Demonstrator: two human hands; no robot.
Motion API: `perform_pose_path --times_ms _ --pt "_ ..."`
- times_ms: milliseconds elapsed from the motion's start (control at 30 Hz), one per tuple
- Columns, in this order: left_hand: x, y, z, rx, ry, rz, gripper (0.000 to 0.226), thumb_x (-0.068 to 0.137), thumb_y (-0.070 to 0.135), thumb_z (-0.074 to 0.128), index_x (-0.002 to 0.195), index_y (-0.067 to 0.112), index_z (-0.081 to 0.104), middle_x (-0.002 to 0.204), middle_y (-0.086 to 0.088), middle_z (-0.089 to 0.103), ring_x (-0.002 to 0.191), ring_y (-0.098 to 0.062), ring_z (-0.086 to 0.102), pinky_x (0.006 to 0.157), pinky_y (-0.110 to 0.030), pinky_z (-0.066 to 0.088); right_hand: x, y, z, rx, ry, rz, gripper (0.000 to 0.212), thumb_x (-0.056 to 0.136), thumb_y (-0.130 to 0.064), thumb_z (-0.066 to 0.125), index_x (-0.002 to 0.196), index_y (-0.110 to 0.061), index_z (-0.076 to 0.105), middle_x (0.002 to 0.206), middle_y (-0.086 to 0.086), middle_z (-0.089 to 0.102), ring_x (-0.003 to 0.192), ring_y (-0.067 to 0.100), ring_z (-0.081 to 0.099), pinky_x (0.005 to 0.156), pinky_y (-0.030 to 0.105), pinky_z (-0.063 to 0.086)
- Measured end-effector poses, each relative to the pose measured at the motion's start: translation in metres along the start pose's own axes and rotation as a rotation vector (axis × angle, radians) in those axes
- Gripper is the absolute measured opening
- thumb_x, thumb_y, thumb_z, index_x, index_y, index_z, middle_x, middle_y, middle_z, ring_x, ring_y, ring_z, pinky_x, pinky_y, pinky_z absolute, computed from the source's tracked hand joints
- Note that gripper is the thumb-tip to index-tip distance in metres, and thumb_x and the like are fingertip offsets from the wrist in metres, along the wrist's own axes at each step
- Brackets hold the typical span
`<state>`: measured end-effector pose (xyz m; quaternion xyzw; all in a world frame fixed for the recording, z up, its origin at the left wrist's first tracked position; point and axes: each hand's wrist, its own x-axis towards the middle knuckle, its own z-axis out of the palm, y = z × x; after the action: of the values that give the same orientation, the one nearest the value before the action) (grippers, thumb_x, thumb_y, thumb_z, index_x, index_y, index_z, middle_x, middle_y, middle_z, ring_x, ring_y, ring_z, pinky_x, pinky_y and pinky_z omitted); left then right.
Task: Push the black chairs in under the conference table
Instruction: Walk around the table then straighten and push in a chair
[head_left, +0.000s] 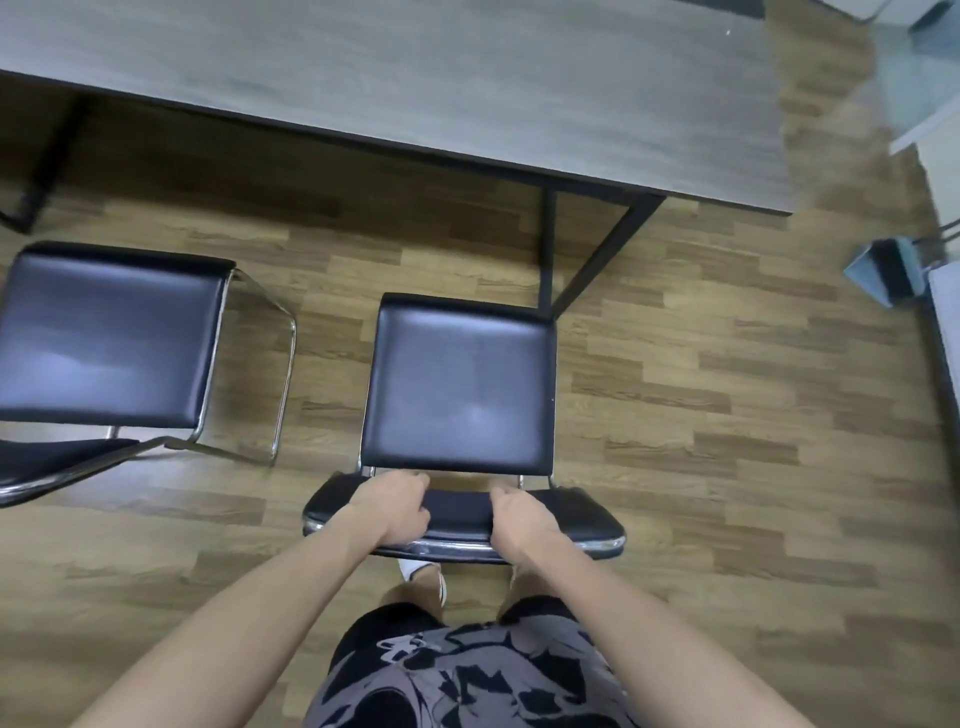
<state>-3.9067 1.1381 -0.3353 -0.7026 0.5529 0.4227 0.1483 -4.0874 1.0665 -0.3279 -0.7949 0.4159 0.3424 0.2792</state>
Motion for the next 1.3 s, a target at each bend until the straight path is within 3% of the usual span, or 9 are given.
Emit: perform_pose_path --times_ms 100,200,467,600,800,933,1100,1167,1300 --pt "-0.004 0.006 -0.003 0.012 -0.030 0.024 0.045 0.084 0.030 0.049 0.127 0.017 0.053 0.132 -0.005 0.055 0.120 -0.027 0.053 0.094 -0.036 0.048 -0.006 0.005 0.001 -0.003 -0.005 0.028 0.039 0.083 -0.009 0.054 0.122 -0.006 0.046 0.124 0.016 0.054 0.113 0.033 0.054 0.089 0.040 0.047" --pt "-0.009 0.013 0.005 0.039 -0.077 0.012 0.046 0.075 0.031 0.051 0.119 0.019 0.054 0.124 -0.003 0.057 0.111 -0.026 0.055 0.086 -0.035 0.049 -0.017 0.019 0.006 -0.128 -0.043 0.058 0.051 0.081 -0.017 0.060 0.128 -0.009 0.042 0.127 0.014 0.050 0.119 0.031 0.048 0.100 0.041 0.040" --pt "-0.016 0.005 0.036 0.200 0.000 -0.002 0.074 0.067 0.047 0.054 0.137 0.026 0.041 0.135 0.000 0.052 0.124 -0.024 0.050 0.108 -0.038 0.035 -0.023 0.055 0.028 -0.179 -0.009 0.076 0.079 0.070 -0.022 0.065 0.139 -0.016 0.027 0.132 0.012 0.043 0.129 0.032 0.035 0.116 0.047 0.019" --pt "-0.014 0.011 0.053 0.246 0.135 -0.074 0.072 0.068 0.063 0.066 0.127 0.026 0.046 0.128 0.004 0.056 0.123 -0.021 0.051 0.107 -0.039 0.033 -0.029 0.065 0.043 -0.204 0.209 0.032 0.055 0.074 -0.008 0.063 0.123 -0.013 0.040 0.122 0.009 0.052 0.119 0.029 0.045 0.113 0.041 0.024" --pt "-0.017 0.011 0.069 0.218 0.343 -0.108 0.056 0.063 0.055 0.074 0.104 0.020 0.058 0.107 0.003 0.065 0.106 -0.023 0.060 0.100 -0.039 0.038 -0.027 0.066 0.051 -0.171 0.311 0.014 0.044 0.069 0.000 0.061 0.109 -0.012 0.048 0.110 0.007 0.059 0.106 0.029 0.053 0.103 0.038 0.034" --pt "-0.018 0.008 0.075 0.223 0.347 -0.121 0.047 0.051 0.043 0.082 0.082 0.018 0.058 0.080 0.001 0.066 0.081 -0.025 0.063 0.083 -0.038 0.046 -0.022 0.066 0.054 -0.140 0.332 0.003 0.043 0.058 0.004 0.063 0.098 -0.011 0.053 0.095 0.008 0.064 0.092 0.030 0.059 0.093 0.039 0.041" --pt "-0.013 0.004 0.070 0.271 0.309 -0.052 0.042 0.056 0.040 0.077 0.084 0.018 0.054 0.080 0.000 0.065 0.079 -0.026 0.064 0.072 -0.035 0.045 -0.021 0.071 0.060 -0.169 0.427 -0.019 0.052 0.037 0.005 0.069 0.084 -0.014 0.054 0.075 0.003 0.062 0.071 0.027 0.060 0.076 0.037 0.048" --pt "-0.012 0.002 0.070 0.285 0.291 -0.032 0.042 0.057 0.039 0.076 0.084 0.018 0.052 0.081 0.000 0.065 0.079 -0.026 0.064 0.071 -0.035 0.046 -0.023 0.069 0.059 -0.159 0.425 -0.015 0.054 0.035 0.006 0.068 0.082 -0.015 0.053 0.074 0.002 0.061 0.071 0.026 0.060 0.073 0.036 0.047" --pt "-0.009 0.003 0.069 0.293 0.274 -0.032 0.041 0.060 0.038 0.075 0.089 0.019 0.053 0.085 0.001 0.065 0.084 -0.024 0.064 0.074 -0.035 0.044 -0.023 0.068 0.053 -0.147 0.343 -0.013 0.054 0.053 0.005 0.067 0.101 -0.014 0.052 0.095 0.003 0.063 0.093 0.027 0.059 0.089 0.038 0.042"
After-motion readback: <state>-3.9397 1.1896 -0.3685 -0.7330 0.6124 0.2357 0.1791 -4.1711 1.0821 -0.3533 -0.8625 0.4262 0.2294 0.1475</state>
